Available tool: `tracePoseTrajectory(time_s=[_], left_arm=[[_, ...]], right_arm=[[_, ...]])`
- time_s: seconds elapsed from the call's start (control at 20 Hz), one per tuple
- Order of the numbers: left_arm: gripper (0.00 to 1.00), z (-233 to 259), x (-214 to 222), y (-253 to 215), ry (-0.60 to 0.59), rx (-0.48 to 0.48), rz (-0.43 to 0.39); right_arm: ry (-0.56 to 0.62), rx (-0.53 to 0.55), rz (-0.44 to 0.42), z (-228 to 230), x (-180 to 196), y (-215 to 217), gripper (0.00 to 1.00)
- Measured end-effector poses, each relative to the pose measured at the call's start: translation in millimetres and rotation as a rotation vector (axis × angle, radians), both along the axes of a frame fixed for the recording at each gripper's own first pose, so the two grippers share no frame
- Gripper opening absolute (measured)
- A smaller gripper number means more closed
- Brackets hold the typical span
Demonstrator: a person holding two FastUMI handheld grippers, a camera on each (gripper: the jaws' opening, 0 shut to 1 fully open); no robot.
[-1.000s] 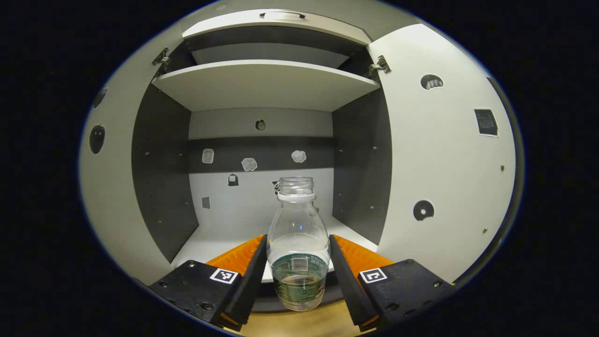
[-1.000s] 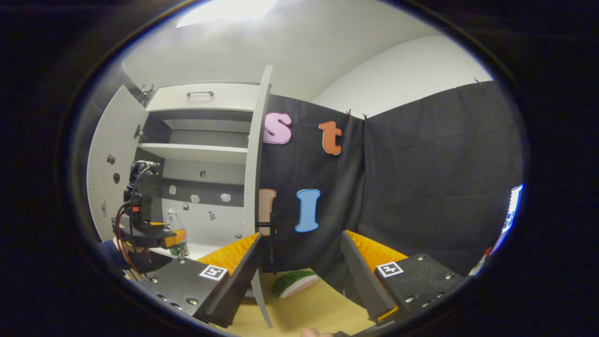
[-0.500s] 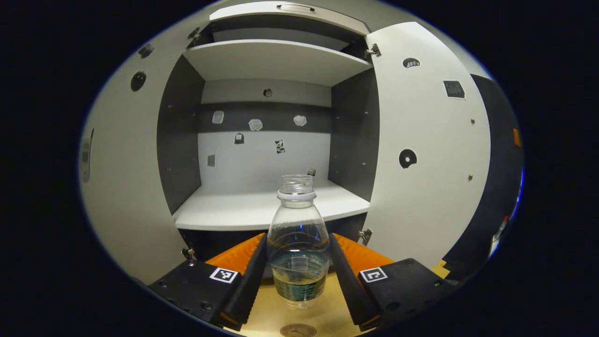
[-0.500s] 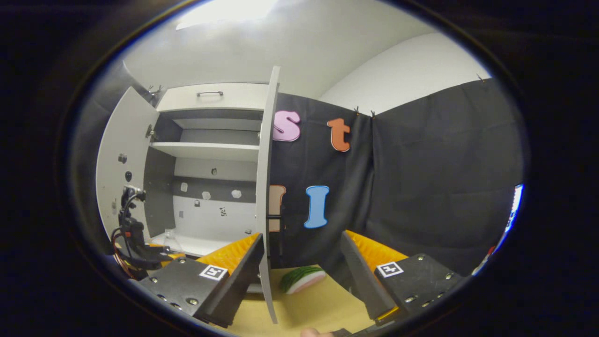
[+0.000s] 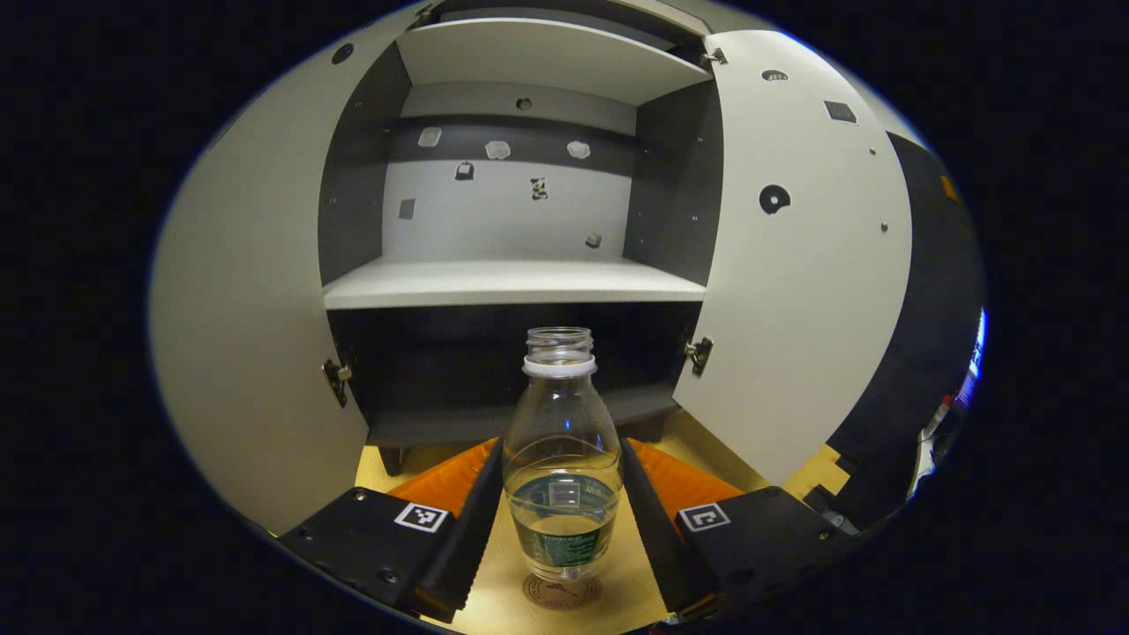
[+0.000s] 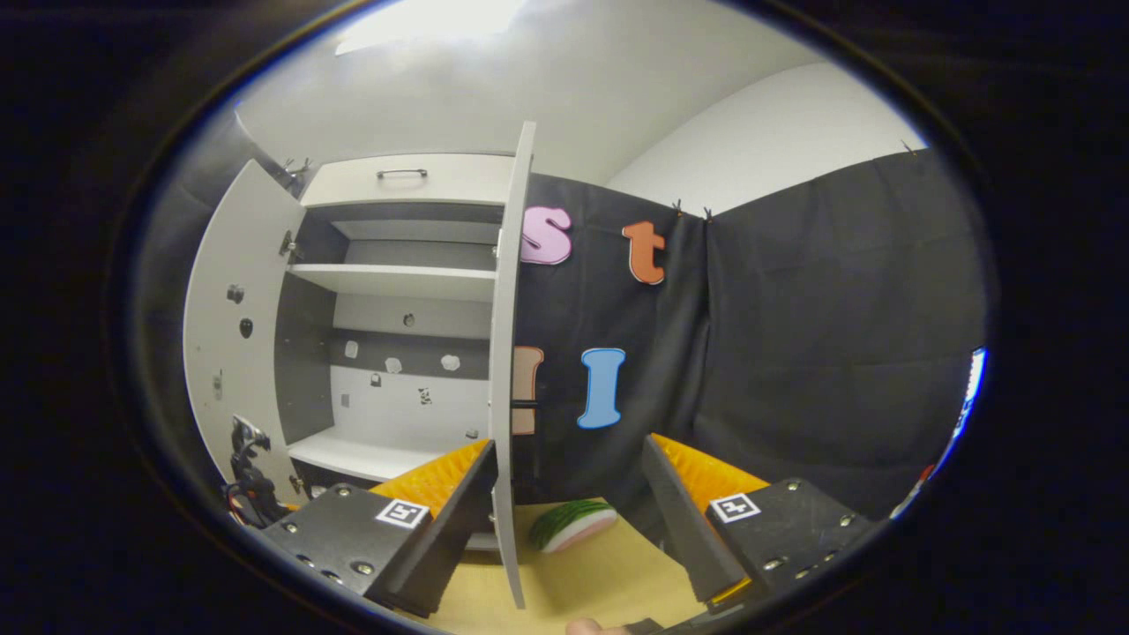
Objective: Grasp the bottle in the cabinet with the left hand and place it on the coaster, then close the right door with the right hand and the left door with the left hand.
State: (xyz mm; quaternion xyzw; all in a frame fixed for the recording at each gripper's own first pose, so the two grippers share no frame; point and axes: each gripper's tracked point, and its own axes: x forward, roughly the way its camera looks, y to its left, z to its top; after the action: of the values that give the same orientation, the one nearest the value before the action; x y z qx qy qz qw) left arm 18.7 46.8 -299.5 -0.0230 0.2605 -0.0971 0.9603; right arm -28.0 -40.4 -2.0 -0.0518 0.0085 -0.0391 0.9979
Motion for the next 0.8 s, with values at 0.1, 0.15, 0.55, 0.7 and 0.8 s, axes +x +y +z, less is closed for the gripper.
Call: tracePoseTrajectory(time_s=[0.1, 0.15, 0.55, 0.7, 0.8], left_arm=[[0.80, -24.6, -11.7, 3.8, 0.079, -0.024, 0.017], [0.80, -36.3, -16.4, 5.8, 0.111, -0.037, 0.027], [0.81, -105.1, -29.5, 13.6, 0.242, -0.054, 0.084], [0.81, -127.1, -30.8, 16.1, 0.307, -0.047, 0.101], [0.81, -130.9, -23.7, 17.2, 0.304, -0.053, 0.122]], right_arm=[[0.007, -0.003, 0.006, -3.2, 0.6, 1.9, 0.96], [0.009, -0.007, 0.008, -4.3, 2.1, 2.6, 1.00], [0.038, -0.024, 0.001, -13.1, 3.8, -1.1, 1.00], [0.044, -0.025, -0.011, -14.5, 1.4, -5.1, 1.00], [0.048, -0.033, -0.021, -15.5, -0.8, -9.3, 1.00]])
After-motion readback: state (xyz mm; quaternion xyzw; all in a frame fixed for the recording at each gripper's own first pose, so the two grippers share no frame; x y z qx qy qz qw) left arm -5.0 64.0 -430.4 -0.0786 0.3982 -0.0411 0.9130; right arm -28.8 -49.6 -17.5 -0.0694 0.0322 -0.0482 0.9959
